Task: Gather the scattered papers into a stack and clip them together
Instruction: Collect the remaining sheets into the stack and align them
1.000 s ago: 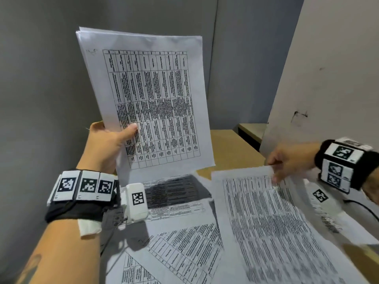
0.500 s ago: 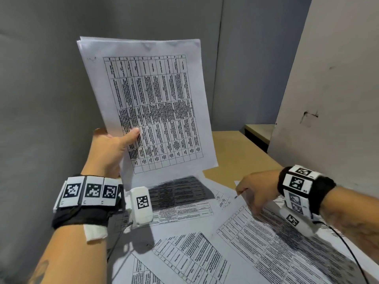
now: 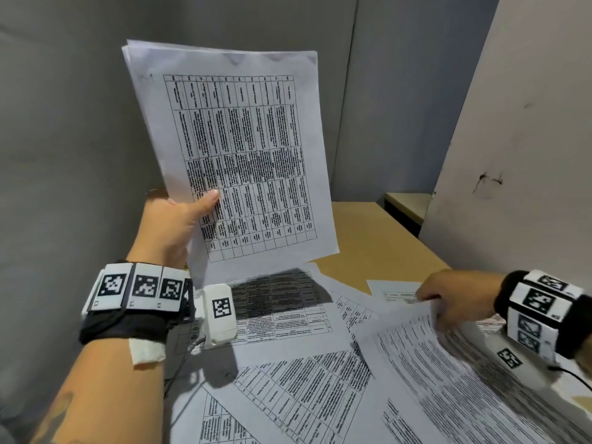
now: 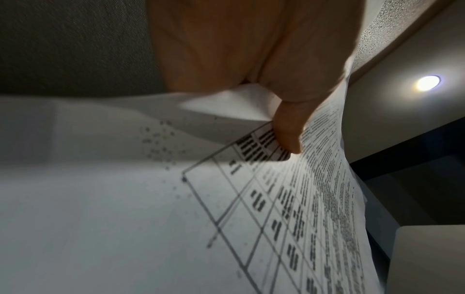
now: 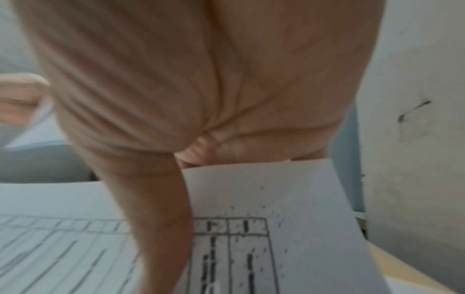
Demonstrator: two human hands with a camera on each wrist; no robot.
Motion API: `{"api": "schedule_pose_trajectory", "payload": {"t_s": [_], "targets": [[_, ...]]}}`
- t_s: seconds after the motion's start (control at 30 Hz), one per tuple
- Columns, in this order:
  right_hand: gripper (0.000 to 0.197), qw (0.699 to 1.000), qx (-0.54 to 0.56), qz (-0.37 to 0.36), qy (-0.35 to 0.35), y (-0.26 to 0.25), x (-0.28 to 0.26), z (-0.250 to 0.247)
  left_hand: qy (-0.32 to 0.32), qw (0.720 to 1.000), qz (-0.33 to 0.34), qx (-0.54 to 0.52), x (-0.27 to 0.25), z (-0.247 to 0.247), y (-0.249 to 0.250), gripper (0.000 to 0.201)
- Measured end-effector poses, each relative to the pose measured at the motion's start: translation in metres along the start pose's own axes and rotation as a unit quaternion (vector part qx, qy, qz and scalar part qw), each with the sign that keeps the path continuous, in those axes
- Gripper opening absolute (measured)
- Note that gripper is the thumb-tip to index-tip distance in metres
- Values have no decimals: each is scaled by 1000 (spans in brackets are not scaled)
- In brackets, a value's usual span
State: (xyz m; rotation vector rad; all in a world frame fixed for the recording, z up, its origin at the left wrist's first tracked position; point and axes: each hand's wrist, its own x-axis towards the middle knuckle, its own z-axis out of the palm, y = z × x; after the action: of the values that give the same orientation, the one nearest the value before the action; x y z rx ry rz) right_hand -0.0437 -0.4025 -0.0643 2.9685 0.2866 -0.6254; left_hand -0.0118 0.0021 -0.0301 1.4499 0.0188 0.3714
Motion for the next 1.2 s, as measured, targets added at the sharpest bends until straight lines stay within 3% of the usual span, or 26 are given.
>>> {"api": "schedule_pose_trajectory", "payload": {"t_s": [0.1,0.2,0.33,0.4,0.43,0.5,0.6,0.73,0.8,0.9,0.97,1.03,1.13,1.2], "targets": [[17,998,4,56,18,20,16,-6,1,1000,5,15,-1,2,1,46],[32,998,44,27,26,21,27,-6,-22,1000,15,11,0,1,-2,40],[28,998,59,-16,20,6,38,-6,-20,1000,23,-4,-1,1,-2,40],[27,1000,6,9,23,6,47,-9,-3,999,39,-27,-2,5,-2,66],[25,999,-8,27,31,10,51,-11,1,998,44,-33,-3,6,-2,69],[21,997,-8,60,45,19,56,-13,8,998,54,-13,-3,10,-2,28],[29,994,50,83,53,35,62,-7,-14,998,63,1,-5,10,0,17],[59,982,123,132,62,50,60,-1,2,998,47,-50,1,7,-4,65],[78,976,131,161,67,55,57,-1,-4,998,43,-50,0,9,-5,72],[118,971,122,192,72,66,54,0,9,998,45,-41,2,9,-6,59],[131,961,165,210,71,69,49,1,-3,998,48,-44,4,7,-7,77],[102,954,181,232,65,66,41,3,-11,998,58,-37,3,6,-7,97],[67,957,176,228,40,60,33,4,-11,998,58,-35,0,9,-5,72],[46,955,200,217,31,56,31,4,-2,998,58,-37,0,11,-5,70]]}}
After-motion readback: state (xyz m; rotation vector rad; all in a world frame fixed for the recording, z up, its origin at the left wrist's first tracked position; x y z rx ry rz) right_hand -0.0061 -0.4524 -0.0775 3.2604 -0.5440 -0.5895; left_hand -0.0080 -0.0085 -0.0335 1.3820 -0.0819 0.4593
